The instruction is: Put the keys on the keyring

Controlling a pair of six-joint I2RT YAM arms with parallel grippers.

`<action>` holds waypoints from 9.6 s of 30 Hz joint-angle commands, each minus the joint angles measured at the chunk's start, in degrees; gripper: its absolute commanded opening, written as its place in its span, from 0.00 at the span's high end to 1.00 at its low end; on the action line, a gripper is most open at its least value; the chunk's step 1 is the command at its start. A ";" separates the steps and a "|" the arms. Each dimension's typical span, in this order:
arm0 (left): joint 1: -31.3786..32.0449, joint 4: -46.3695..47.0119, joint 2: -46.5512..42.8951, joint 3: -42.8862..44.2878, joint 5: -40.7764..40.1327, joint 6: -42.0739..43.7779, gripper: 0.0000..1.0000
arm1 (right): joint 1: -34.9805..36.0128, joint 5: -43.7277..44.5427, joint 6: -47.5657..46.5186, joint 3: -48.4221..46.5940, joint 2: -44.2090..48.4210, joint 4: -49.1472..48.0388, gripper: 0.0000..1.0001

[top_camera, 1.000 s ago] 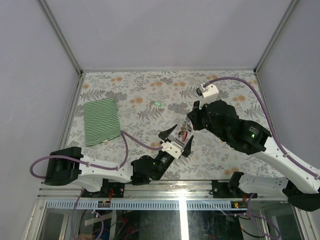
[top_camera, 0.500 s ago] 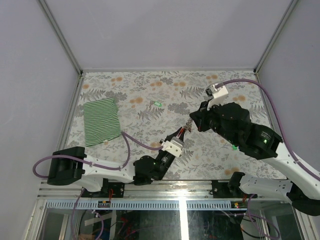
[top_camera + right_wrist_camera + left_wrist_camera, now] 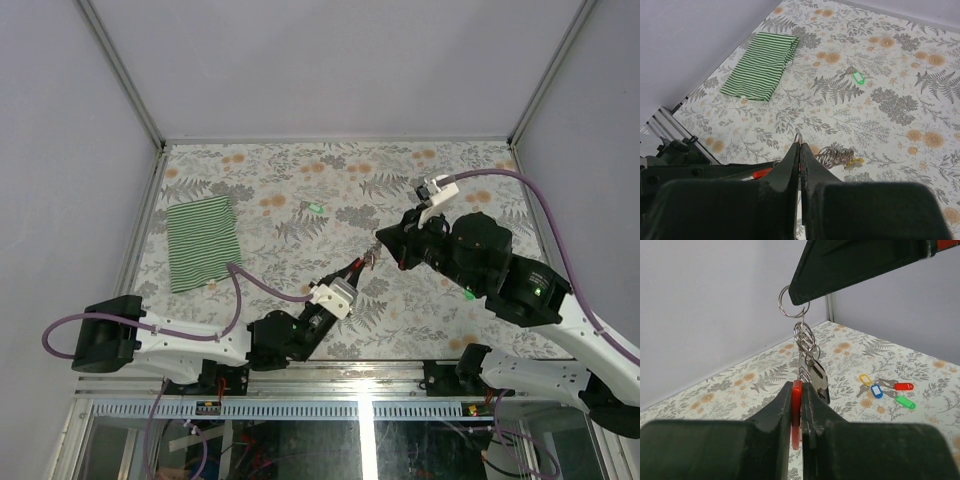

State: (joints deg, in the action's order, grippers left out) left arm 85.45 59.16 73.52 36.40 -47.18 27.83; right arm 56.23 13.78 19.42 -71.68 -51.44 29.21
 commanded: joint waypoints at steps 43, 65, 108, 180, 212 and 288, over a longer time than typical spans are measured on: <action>0.98 -3.96 -6.87 0.94 3.75 -7.80 1.00 | 0.24 1.96 -7.88 21.42 16.04 -23.80 1.00; 0.99 -19.64 -14.60 0.79 15.34 -13.64 0.65 | 0.24 -9.62 -16.72 -2.93 5.49 7.86 1.00; 0.90 -52.63 -17.21 15.86 36.56 -16.09 0.82 | 0.23 -44.37 -42.51 -2.73 6.02 12.49 1.00; -3.60 -6.05 -27.56 -6.65 46.28 -26.09 1.00 | 0.25 -49.49 -26.25 16.28 12.39 -20.50 0.70; -3.59 -32.79 -32.41 -1.88 29.61 -31.83 0.19 | 0.21 -33.85 -44.53 19.51 23.57 -17.04 1.00; -26.32 -39.81 -23.10 -5.49 37.97 -41.40 0.18 | 0.21 -48.31 -76.33 21.49 19.55 -14.14 1.00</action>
State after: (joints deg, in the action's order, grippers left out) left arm 59.55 14.68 49.50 30.92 -8.03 -15.09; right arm 56.47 -32.69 -55.75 -47.29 -31.55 17.74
